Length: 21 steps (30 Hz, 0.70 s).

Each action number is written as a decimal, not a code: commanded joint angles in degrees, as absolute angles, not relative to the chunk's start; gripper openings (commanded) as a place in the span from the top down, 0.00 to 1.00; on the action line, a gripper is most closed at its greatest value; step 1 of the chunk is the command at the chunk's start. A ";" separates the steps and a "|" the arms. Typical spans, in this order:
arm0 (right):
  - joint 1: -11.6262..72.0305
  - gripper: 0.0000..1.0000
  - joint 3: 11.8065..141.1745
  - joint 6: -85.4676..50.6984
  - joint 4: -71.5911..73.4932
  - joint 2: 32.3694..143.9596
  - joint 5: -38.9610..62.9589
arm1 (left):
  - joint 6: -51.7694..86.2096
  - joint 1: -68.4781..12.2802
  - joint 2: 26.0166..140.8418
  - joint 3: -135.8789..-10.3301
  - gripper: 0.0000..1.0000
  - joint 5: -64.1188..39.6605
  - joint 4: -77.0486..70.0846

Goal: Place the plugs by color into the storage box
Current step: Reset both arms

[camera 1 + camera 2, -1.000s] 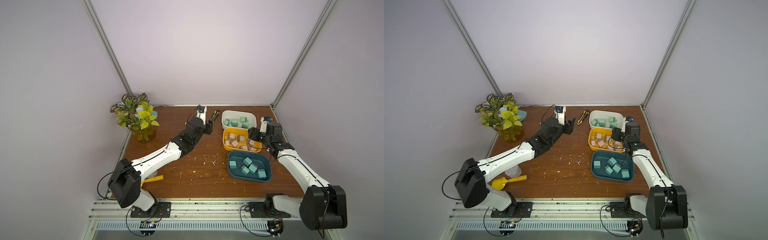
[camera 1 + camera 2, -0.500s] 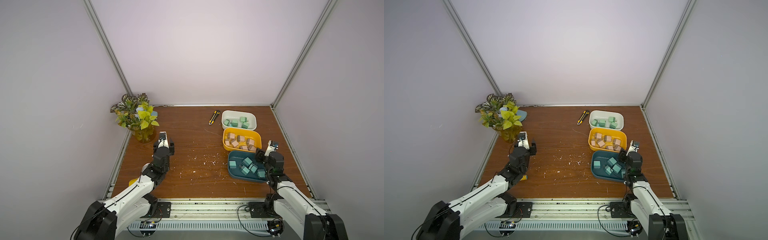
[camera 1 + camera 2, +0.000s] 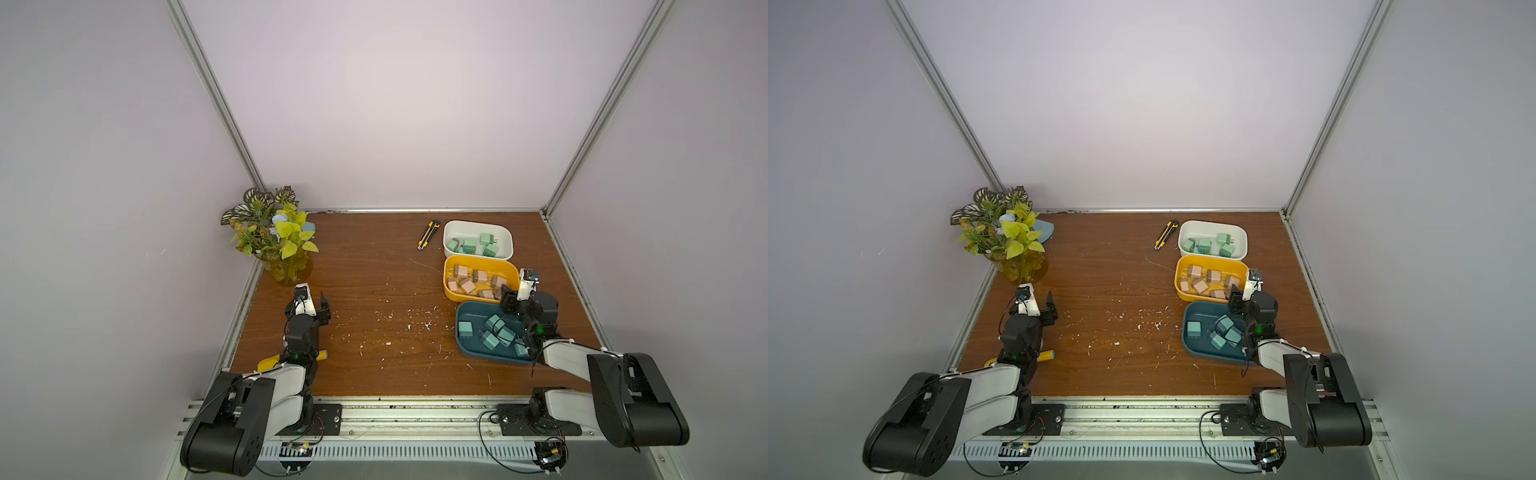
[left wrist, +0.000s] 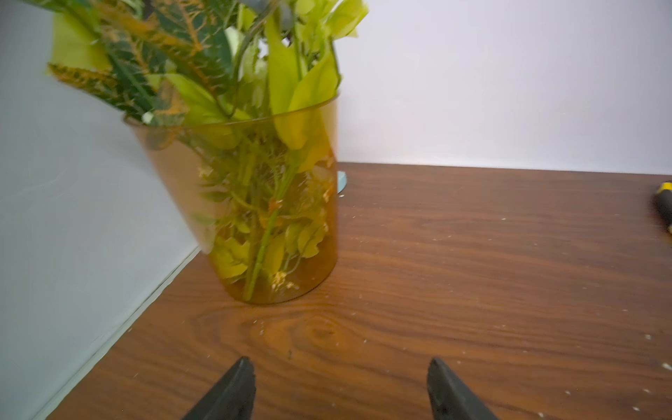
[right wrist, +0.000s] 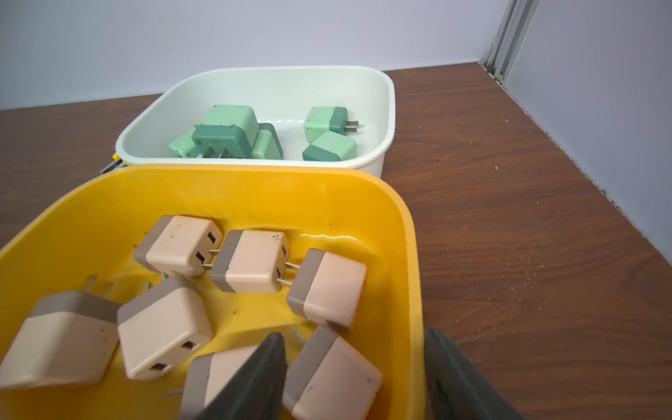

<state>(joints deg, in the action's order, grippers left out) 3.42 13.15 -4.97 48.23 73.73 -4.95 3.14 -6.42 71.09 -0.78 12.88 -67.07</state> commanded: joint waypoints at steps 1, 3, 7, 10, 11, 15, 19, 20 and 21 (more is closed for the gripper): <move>3.76 0.35 12.05 -1.19 58.92 73.76 -3.57 | -1.59 -5.45 73.97 -2.40 0.23 4.87 -77.89; 3.78 0.35 10.89 -0.06 62.28 73.97 -2.25 | -2.62 -5.45 74.58 -3.08 0.23 4.41 -77.42; 3.77 0.35 10.89 1.07 63.43 74.48 -2.12 | -5.29 -5.17 87.67 -1.83 0.21 1.59 -92.40; 3.75 0.36 11.14 3.05 63.84 75.07 0.76 | -2.90 -4.52 89.70 -1.62 0.13 5.58 -95.02; 3.87 0.36 11.22 3.34 63.92 75.27 1.13 | -2.55 -4.07 88.03 -2.80 0.13 5.10 -90.61; 3.80 0.36 7.15 3.97 79.28 83.07 -1.47 | -1.79 -4.00 89.79 -7.80 0.10 8.17 -84.48; 3.97 0.33 9.60 2.93 77.90 86.10 -4.48 | 0.67 -3.08 89.50 -8.84 0.00 11.23 -82.19; 3.67 0.31 11.45 0.86 73.27 85.60 -8.06 | 0.67 -3.08 89.50 -8.76 0.01 11.35 -82.22; 3.45 0.29 12.81 -1.06 73.09 87.36 -11.83 | 0.77 -3.08 89.38 -8.95 0.01 11.43 -81.65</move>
